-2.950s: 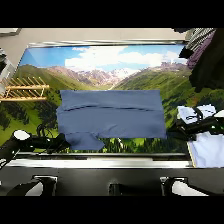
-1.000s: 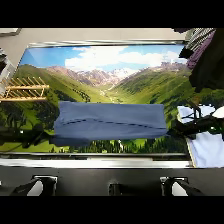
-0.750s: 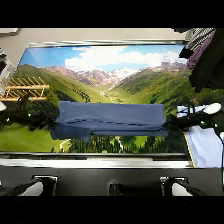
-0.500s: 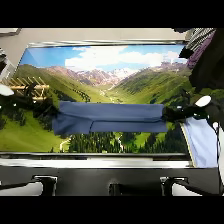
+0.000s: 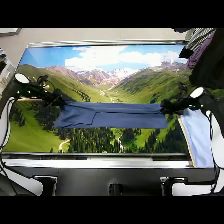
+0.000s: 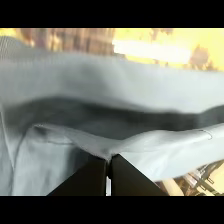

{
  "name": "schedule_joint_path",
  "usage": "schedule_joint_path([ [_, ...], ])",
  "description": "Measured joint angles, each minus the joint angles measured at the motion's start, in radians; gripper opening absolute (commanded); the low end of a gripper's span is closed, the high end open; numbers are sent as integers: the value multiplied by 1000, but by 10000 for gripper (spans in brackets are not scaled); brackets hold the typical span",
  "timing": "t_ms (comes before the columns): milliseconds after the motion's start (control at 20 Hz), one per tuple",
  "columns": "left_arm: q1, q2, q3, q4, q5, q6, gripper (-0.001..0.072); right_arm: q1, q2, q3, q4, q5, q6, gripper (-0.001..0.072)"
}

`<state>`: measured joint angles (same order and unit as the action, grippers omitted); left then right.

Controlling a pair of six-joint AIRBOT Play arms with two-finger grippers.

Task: Fold the clothes and pants, and hang the long-sleeved shirts on hangers.

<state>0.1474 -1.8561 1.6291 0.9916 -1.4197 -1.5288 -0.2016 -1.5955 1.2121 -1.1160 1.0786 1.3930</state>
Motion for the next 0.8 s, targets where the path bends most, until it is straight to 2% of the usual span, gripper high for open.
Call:
schedule_joint_path([
  [50,-3,-16,8,3,0,0,167,0,-13,3,1,-4,5,294],
  [100,-4,-28,17,3,1,0,216,-2,-21,7,1,-4,12,405],
  [150,-5,-37,28,11,3,1,320,-6,-24,13,2,3,19,483],
  [200,-4,-41,43,24,5,1,377,-14,-24,25,4,24,23,548],
  [300,-2,-38,88,65,6,2,409,-51,-14,62,6,74,26,560],
  [350,-2,-30,114,92,6,2,469,-76,-8,77,9,99,24,605],
  [400,-1,-18,146,117,3,1,534,-104,-5,88,17,124,19,618],
  [550,-8,28,224,187,-24,-8,538,-181,-25,101,82,200,-22,654],
  [800,-39,122,270,303,-55,-25,538,-206,-108,94,180,253,-82,653],
])
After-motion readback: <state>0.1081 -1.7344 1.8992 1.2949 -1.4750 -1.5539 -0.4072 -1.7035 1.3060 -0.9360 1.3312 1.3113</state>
